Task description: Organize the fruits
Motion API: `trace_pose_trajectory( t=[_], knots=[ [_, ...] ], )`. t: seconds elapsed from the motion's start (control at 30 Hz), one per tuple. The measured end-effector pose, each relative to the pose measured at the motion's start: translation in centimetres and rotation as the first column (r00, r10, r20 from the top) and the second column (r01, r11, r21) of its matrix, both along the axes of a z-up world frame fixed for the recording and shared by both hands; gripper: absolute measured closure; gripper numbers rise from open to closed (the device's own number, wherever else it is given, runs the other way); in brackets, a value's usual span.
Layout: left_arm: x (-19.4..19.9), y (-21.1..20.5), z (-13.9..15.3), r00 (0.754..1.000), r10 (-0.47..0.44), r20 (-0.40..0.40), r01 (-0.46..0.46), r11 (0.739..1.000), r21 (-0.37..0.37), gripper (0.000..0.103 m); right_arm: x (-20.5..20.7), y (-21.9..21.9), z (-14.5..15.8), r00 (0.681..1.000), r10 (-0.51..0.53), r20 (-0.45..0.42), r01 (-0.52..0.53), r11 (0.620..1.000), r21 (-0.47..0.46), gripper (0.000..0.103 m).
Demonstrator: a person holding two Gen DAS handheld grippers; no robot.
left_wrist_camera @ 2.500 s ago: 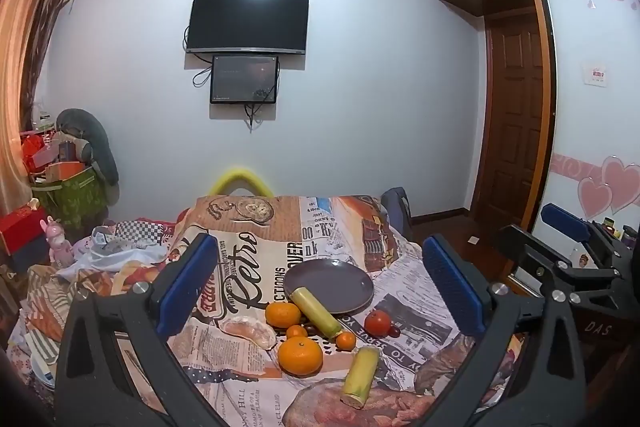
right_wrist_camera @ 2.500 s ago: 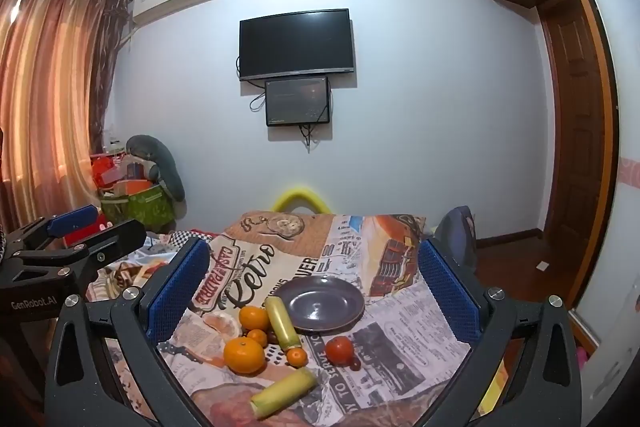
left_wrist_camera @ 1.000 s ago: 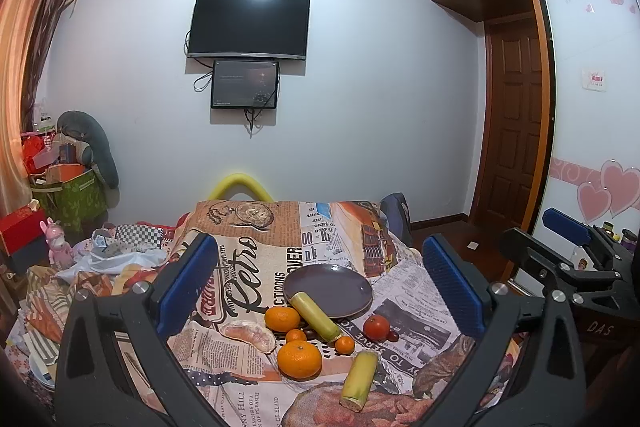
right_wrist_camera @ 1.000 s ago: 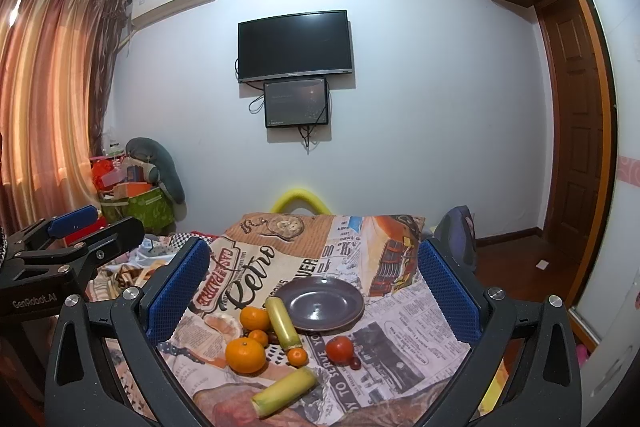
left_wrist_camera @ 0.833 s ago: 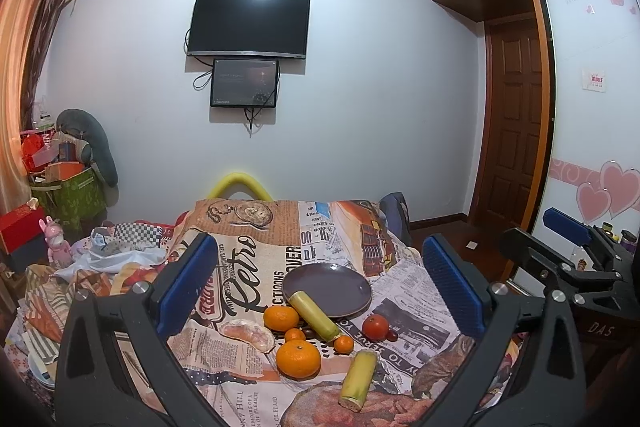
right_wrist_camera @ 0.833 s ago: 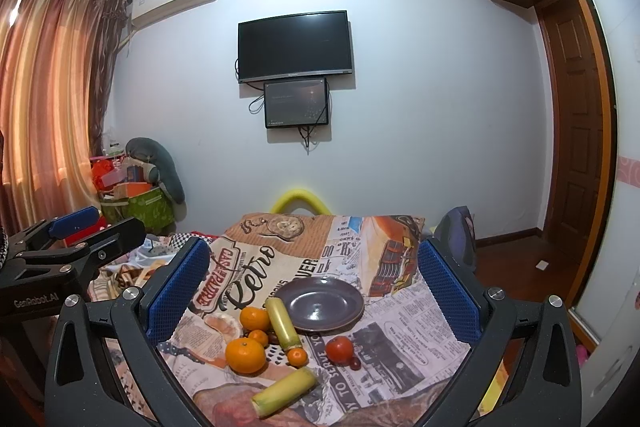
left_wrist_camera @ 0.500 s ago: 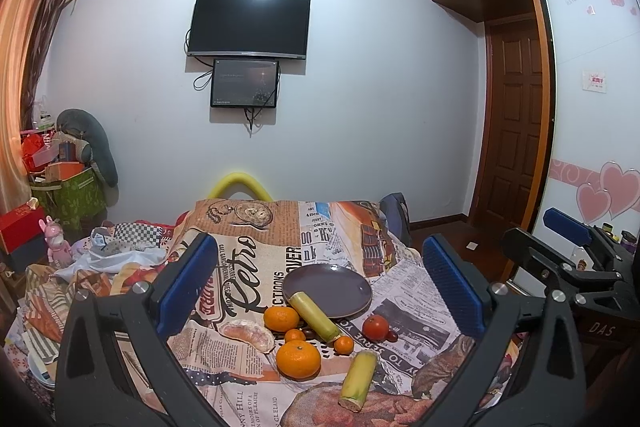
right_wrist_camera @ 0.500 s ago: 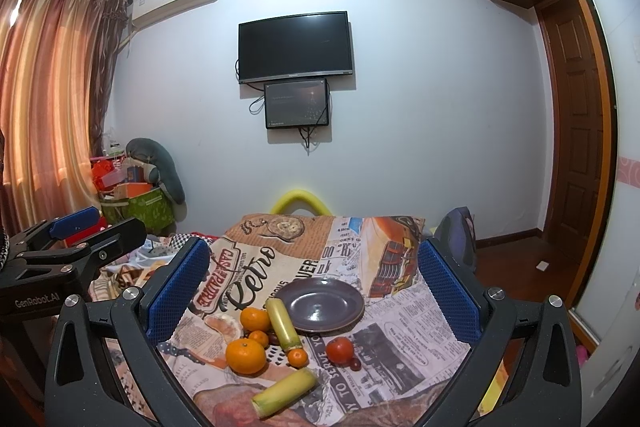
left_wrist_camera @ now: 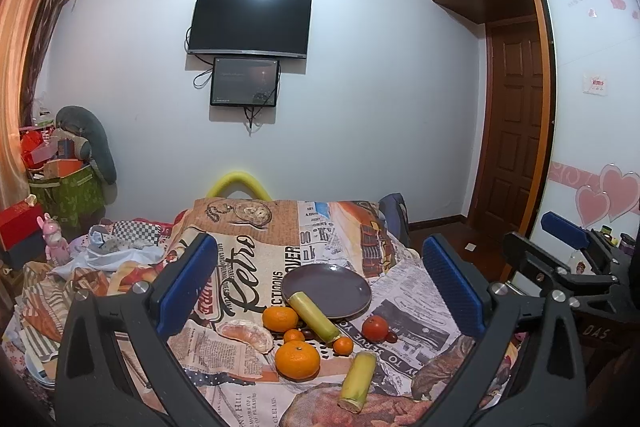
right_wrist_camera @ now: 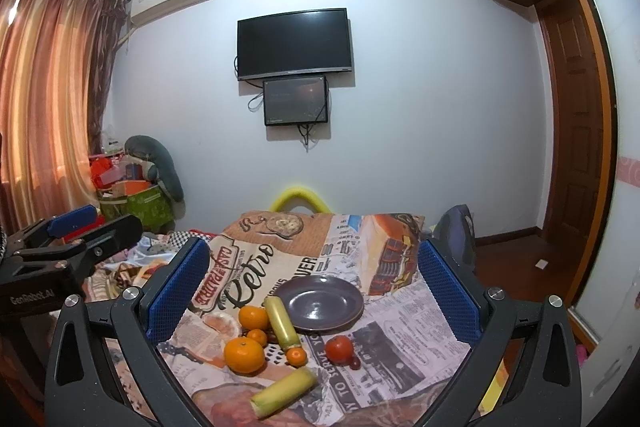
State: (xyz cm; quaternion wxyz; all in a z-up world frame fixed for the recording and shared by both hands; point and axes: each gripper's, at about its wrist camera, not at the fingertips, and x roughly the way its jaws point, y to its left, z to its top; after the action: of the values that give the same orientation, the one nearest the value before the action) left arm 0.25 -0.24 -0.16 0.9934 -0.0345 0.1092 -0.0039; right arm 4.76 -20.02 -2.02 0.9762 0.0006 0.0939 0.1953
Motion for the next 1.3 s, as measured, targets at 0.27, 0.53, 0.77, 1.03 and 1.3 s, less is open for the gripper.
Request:
trace_pose_trajectory(
  t=[0.27, 0.53, 0.77, 1.03, 1.3],
  knots=[
    [1.5, 0.9, -1.7, 0.999, 0.012, -0.036, -0.012, 1.0, -0.002, 0.0, 2.3, 0.6, -2.5, 0.995, 0.035, -0.092, -0.038, 0.999, -0.028, 0.0],
    [4.5, 2.8, -5.8, 0.982, 0.047, -0.181, -0.049, 0.999, -0.002, 0.018, 6.8, 1.7, -8.6, 0.934, 0.062, -0.353, -0.097, 0.992, -0.083, 0.02],
    [7.2, 4.5, -10.1, 0.948, 0.03, -0.317, -0.039, 0.999, -0.023, 0.029, 9.0, 3.2, -12.6, 0.85, 0.094, -0.519, -0.166, 0.982, -0.094, 0.031],
    [9.5, 6.1, -14.9, 0.89, 0.02, -0.455, -0.044, 0.998, -0.042, 0.029, 10.8, 5.4, -17.3, 0.748, 0.097, -0.656, -0.219, 0.97, -0.106, 0.031],
    [11.8, 6.5, -19.1, 0.817, -0.011, -0.577, -0.03, 0.998, -0.06, 0.028, 12.0, 6.5, -20.3, 0.667, 0.114, -0.736, -0.26, 0.962, -0.087, 0.03]
  ],
)
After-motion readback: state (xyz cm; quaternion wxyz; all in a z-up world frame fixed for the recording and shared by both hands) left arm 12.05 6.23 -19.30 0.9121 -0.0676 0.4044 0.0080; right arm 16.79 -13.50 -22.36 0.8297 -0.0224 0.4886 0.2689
